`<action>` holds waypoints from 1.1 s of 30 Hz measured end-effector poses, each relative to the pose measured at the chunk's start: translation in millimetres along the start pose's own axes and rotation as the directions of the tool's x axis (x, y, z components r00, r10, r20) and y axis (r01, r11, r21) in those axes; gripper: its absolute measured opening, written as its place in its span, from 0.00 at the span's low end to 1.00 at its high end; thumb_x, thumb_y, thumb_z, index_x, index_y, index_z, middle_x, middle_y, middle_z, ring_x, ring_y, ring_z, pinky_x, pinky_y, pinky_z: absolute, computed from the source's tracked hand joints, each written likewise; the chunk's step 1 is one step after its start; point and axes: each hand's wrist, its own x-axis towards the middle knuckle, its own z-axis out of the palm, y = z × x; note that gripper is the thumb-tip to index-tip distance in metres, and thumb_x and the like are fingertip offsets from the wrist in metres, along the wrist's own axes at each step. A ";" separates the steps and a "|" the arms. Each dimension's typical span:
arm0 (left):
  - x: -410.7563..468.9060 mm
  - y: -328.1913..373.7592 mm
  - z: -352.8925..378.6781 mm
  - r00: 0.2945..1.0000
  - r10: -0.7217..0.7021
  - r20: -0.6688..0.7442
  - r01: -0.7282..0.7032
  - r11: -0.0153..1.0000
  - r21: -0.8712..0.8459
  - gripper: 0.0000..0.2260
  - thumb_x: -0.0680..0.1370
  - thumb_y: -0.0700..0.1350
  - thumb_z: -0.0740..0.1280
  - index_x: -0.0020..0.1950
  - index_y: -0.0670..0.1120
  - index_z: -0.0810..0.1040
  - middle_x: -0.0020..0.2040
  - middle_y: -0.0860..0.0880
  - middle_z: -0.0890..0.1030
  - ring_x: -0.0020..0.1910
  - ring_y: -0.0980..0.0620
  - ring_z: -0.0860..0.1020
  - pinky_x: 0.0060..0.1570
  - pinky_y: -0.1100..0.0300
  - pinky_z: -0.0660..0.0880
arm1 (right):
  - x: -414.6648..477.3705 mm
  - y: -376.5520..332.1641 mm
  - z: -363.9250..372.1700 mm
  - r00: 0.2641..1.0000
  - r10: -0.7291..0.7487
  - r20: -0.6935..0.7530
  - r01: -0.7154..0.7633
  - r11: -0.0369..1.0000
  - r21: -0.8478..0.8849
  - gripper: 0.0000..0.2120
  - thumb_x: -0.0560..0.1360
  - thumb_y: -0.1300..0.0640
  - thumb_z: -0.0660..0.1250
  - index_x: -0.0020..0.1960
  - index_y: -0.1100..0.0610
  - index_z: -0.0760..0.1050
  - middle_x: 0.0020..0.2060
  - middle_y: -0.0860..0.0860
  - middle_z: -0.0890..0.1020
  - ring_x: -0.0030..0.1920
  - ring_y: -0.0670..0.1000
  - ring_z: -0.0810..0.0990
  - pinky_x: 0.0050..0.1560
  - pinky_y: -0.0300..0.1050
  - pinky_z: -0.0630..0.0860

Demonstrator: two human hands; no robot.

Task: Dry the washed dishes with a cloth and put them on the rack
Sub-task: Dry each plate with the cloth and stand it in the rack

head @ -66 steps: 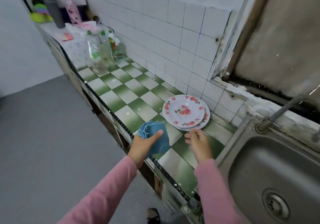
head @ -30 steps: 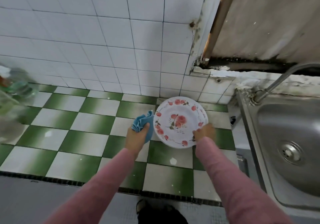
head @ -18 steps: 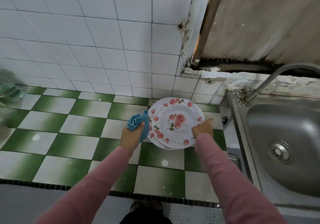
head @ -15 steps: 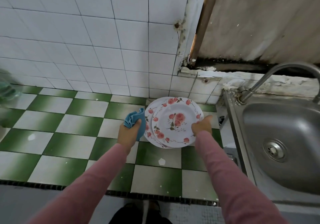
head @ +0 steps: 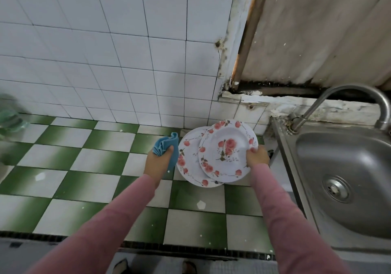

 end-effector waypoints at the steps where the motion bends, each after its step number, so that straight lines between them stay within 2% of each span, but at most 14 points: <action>1: 0.4 -0.6 -0.7 1.000 0.012 0.003 -0.012 1.000 0.003 0.18 0.80 0.46 0.66 0.69 0.45 0.69 0.56 0.44 0.75 0.52 0.46 0.75 0.48 0.54 0.75 | -0.7 -1.0 -0.9 1.000 -0.017 -0.018 0.017 1.000 0.004 0.13 0.81 0.64 0.58 0.65 0.62 0.72 0.56 0.60 0.78 0.58 0.61 0.76 0.53 0.48 0.71; 5: -1.6 -3.2 1.5 1.000 0.017 0.016 -0.017 1.000 -0.015 0.17 0.80 0.45 0.66 0.69 0.46 0.70 0.57 0.45 0.75 0.50 0.48 0.75 0.46 0.55 0.75 | -9.4 -5.9 -3.8 0.992 -0.105 -0.069 0.107 0.994 0.026 0.10 0.81 0.65 0.59 0.60 0.63 0.75 0.51 0.58 0.78 0.55 0.58 0.77 0.54 0.46 0.70; 8: -3.7 -3.7 6.1 1.000 0.013 0.019 -0.012 0.999 -0.040 0.12 0.81 0.46 0.66 0.64 0.49 0.70 0.54 0.46 0.75 0.46 0.51 0.74 0.44 0.56 0.76 | -15.3 -11.8 -4.3 0.977 -0.196 -0.081 0.203 0.975 0.092 0.06 0.82 0.62 0.59 0.53 0.59 0.75 0.47 0.56 0.78 0.53 0.59 0.78 0.55 0.49 0.75; 10: -4.4 -3.9 8.9 1.000 0.011 0.016 -0.011 0.999 -0.053 0.11 0.81 0.46 0.66 0.61 0.50 0.69 0.53 0.47 0.75 0.44 0.53 0.74 0.45 0.56 0.76 | -22.6 -16.8 -4.6 0.960 -0.269 -0.072 0.276 0.953 0.122 0.05 0.82 0.61 0.59 0.52 0.58 0.74 0.46 0.55 0.78 0.50 0.55 0.78 0.48 0.44 0.78; 12: -5.0 -4.4 10.5 1.000 0.005 0.014 -0.004 0.998 -0.070 0.12 0.81 0.45 0.66 0.63 0.49 0.70 0.54 0.47 0.75 0.44 0.54 0.74 0.49 0.53 0.76 | -30.7 -19.5 -4.2 0.936 -0.346 -0.064 0.351 0.929 0.120 0.06 0.83 0.60 0.59 0.52 0.59 0.75 0.45 0.53 0.79 0.46 0.53 0.78 0.38 0.37 0.76; 13: -5.1 -4.7 11.5 1.000 0.004 0.016 -0.002 0.997 -0.075 0.13 0.81 0.45 0.66 0.64 0.49 0.71 0.54 0.46 0.76 0.45 0.53 0.75 0.50 0.53 0.76 | -32.4 -19.5 -3.1 0.923 -0.381 -0.060 0.386 0.914 0.122 0.06 0.83 0.59 0.60 0.53 0.58 0.75 0.44 0.52 0.79 0.46 0.53 0.79 0.38 0.40 0.78; 15: -5.4 -4.9 13.2 1.000 0.005 0.018 -0.003 0.997 -0.076 0.13 0.81 0.45 0.66 0.64 0.49 0.71 0.55 0.46 0.76 0.45 0.52 0.75 0.46 0.55 0.77 | -38.4 -20.1 -1.7 0.895 -0.443 -0.058 0.447 0.885 0.133 0.07 0.82 0.59 0.61 0.54 0.56 0.78 0.43 0.51 0.81 0.46 0.54 0.82 0.45 0.47 0.82; 17: -5.8 -4.5 14.7 1.000 0.006 0.011 -0.005 0.996 -0.085 0.12 0.81 0.45 0.66 0.63 0.50 0.70 0.55 0.46 0.76 0.45 0.51 0.75 0.42 0.58 0.76 | -45.6 -20.3 1.1 0.853 -0.516 -0.082 0.523 0.842 0.134 0.10 0.82 0.60 0.62 0.59 0.55 0.80 0.44 0.51 0.82 0.47 0.52 0.82 0.50 0.44 0.82; 20: -7.1 -4.2 18.7 1.000 -0.001 0.011 0.002 0.995 -0.095 0.12 0.81 0.46 0.66 0.64 0.51 0.70 0.58 0.45 0.76 0.52 0.46 0.75 0.52 0.50 0.77 | -61.2 -17.1 7.8 0.797 -0.584 -0.153 0.604 0.774 0.189 0.12 0.81 0.64 0.63 0.62 0.56 0.80 0.46 0.49 0.82 0.44 0.41 0.80 0.47 0.32 0.78; 22: -9.3 -5.1 20.8 1.000 -0.007 0.024 0.009 0.994 -0.107 0.13 0.81 0.46 0.66 0.64 0.51 0.70 0.59 0.44 0.76 0.55 0.44 0.75 0.57 0.46 0.77 | -67.6 -8.8 16.2 0.793 -0.576 -0.199 0.609 0.757 0.236 0.12 0.81 0.64 0.62 0.62 0.59 0.80 0.46 0.50 0.83 0.41 0.39 0.80 0.42 0.37 0.79; 25: -14.0 -7.2 19.4 0.999 -0.013 0.036 0.018 0.992 -0.127 0.11 0.81 0.45 0.66 0.61 0.53 0.71 0.58 0.45 0.77 0.56 0.43 0.76 0.59 0.42 0.77 | -73.0 4.3 26.5 0.800 -0.531 -0.278 0.596 0.752 0.280 0.14 0.81 0.62 0.62 0.63 0.52 0.79 0.52 0.53 0.83 0.48 0.48 0.83 0.46 0.50 0.82; 28: -15.8 -9.7 15.3 1.000 -0.009 0.016 0.010 0.994 -0.108 0.11 0.81 0.46 0.65 0.63 0.52 0.70 0.59 0.46 0.76 0.53 0.46 0.76 0.56 0.48 0.77 | -81.1 6.8 24.6 0.770 -0.563 -0.302 0.636 0.716 0.287 0.18 0.82 0.57 0.62 0.65 0.37 0.75 0.58 0.51 0.82 0.57 0.53 0.82 0.52 0.58 0.82; 30: -16.8 -10.4 13.5 1.000 0.002 -0.007 -0.003 0.995 -0.101 0.12 0.82 0.47 0.64 0.65 0.50 0.70 0.58 0.46 0.76 0.51 0.48 0.74 0.51 0.51 0.74 | -86.1 3.0 21.9 0.764 -0.563 -0.317 0.642 0.715 0.278 0.20 0.81 0.55 0.62 0.64 0.30 0.73 0.64 0.52 0.78 0.63 0.55 0.78 0.59 0.59 0.79; 33: -18.8 -10.3 13.0 1.000 0.008 -0.019 -0.010 0.993 -0.119 0.12 0.82 0.47 0.64 0.64 0.49 0.70 0.57 0.46 0.76 0.51 0.48 0.75 0.51 0.52 0.74 | -95.4 -5.2 18.2 0.812 -0.493 -0.314 0.583 0.722 0.372 0.23 0.81 0.62 0.63 0.57 0.31 0.70 0.74 0.55 0.68 0.73 0.55 0.68 0.70 0.53 0.70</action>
